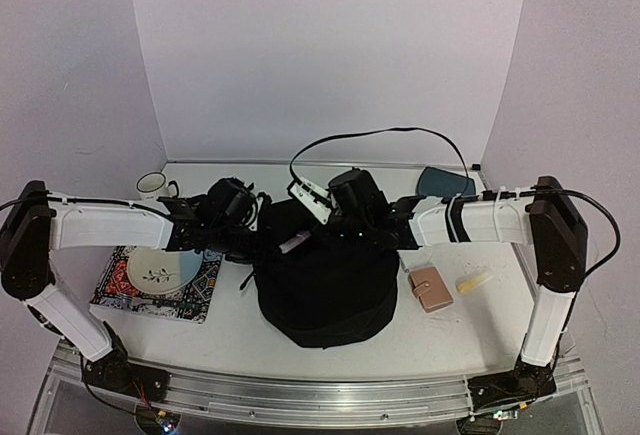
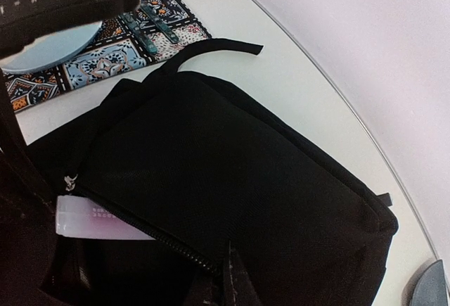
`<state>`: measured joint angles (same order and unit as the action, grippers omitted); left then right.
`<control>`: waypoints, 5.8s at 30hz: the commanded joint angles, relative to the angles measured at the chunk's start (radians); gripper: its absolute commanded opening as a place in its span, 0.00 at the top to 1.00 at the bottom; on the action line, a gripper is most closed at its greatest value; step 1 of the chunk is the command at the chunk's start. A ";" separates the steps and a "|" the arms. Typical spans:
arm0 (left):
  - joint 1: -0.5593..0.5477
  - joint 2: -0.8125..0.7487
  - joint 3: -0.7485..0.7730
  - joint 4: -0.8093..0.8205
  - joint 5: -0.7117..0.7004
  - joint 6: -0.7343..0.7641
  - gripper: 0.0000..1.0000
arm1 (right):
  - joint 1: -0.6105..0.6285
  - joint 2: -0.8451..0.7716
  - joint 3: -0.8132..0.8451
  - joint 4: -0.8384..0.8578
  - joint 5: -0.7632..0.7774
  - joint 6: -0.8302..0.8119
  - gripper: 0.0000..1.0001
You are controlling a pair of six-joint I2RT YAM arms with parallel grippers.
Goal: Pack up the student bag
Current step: Place the pen in the lower front pocket of the bag, then pick up the lower front pocket of the student bag, then pick up the pen from the corner of the board, then place the pen in the lower front pocket of the bag.
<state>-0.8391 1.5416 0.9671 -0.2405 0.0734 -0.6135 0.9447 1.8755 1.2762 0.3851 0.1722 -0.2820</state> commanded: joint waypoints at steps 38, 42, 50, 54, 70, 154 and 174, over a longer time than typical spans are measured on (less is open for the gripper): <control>-0.025 0.071 0.093 0.213 -0.242 0.477 0.30 | 0.013 -0.032 0.095 -0.033 -0.083 0.205 1.00; -0.025 0.092 0.116 0.212 -0.229 0.498 0.39 | 0.011 -0.032 0.102 -0.045 -0.096 0.232 1.00; -0.024 0.067 0.177 0.139 -0.269 0.494 0.97 | -0.001 -0.048 0.135 -0.108 -0.082 0.340 0.94; -0.025 0.077 0.233 0.060 -0.240 0.467 1.00 | -0.005 -0.084 0.141 -0.156 -0.088 0.398 0.82; -0.023 0.184 0.337 -0.154 -0.230 0.470 1.00 | -0.230 -0.351 -0.068 -0.595 0.038 0.636 0.46; 0.014 0.185 0.433 -0.051 -0.076 0.177 1.00 | -0.179 -0.170 -0.048 -0.259 -0.672 1.260 1.00; 0.012 0.154 0.342 -0.051 0.042 0.154 1.00 | -0.145 0.007 -0.002 -0.043 -0.416 1.577 1.00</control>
<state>-0.8246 1.7472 1.3384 -0.3469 0.0610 -0.4369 0.8117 1.8980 1.2503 0.2824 -0.3961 1.1881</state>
